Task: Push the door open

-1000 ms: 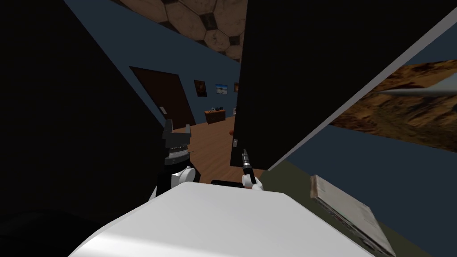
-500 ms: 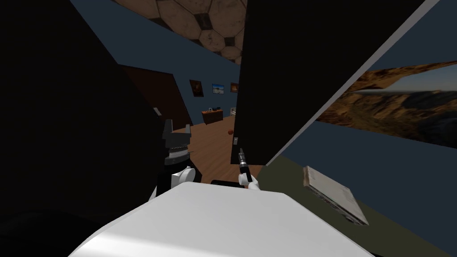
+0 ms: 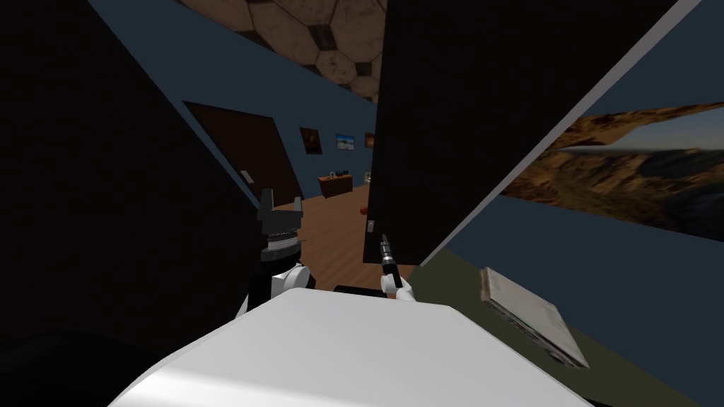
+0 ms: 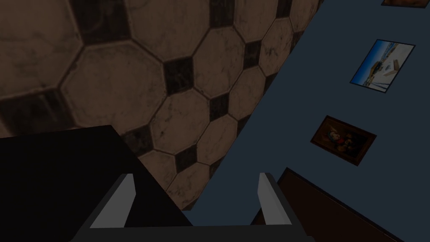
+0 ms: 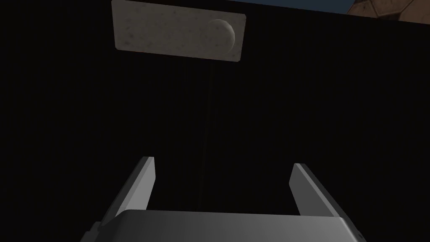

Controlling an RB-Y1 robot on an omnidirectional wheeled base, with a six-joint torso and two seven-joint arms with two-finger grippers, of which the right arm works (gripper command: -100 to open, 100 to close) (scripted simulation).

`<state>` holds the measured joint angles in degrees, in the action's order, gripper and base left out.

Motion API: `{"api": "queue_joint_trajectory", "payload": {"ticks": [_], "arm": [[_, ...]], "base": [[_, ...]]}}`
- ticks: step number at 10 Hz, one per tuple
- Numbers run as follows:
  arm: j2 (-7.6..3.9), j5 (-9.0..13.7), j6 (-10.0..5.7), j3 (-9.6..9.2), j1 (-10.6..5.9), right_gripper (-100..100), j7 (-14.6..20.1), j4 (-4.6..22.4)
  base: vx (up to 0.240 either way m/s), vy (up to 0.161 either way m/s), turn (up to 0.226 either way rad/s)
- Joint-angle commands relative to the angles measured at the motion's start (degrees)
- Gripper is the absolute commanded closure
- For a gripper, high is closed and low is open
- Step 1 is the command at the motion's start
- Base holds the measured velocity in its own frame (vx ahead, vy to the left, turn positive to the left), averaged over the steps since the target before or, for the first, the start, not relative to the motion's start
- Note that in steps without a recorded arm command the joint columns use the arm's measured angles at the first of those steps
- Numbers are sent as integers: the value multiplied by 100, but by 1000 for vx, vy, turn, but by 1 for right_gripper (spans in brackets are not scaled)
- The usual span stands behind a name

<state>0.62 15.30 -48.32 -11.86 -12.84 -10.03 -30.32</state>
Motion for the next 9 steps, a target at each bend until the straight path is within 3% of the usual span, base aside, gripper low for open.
{"api": "queue_joint_trajectory", "payload": {"ticks": [1,2,5,7,9], "arm": [[-48,-8,64,-7,97,-100,-28,-166],[-149,-3,52,13,93,-100,-38,-155],[-163,3,34,40,87,-100,-52,-140],[-75,8,21,60,83,-100,-63,-129],[102,12,8,79,79,-100,-73,-118]], "base": [[128,-104,9],[162,-59,25],[204,45,21],[171,95,21],[175,116,18]]}}
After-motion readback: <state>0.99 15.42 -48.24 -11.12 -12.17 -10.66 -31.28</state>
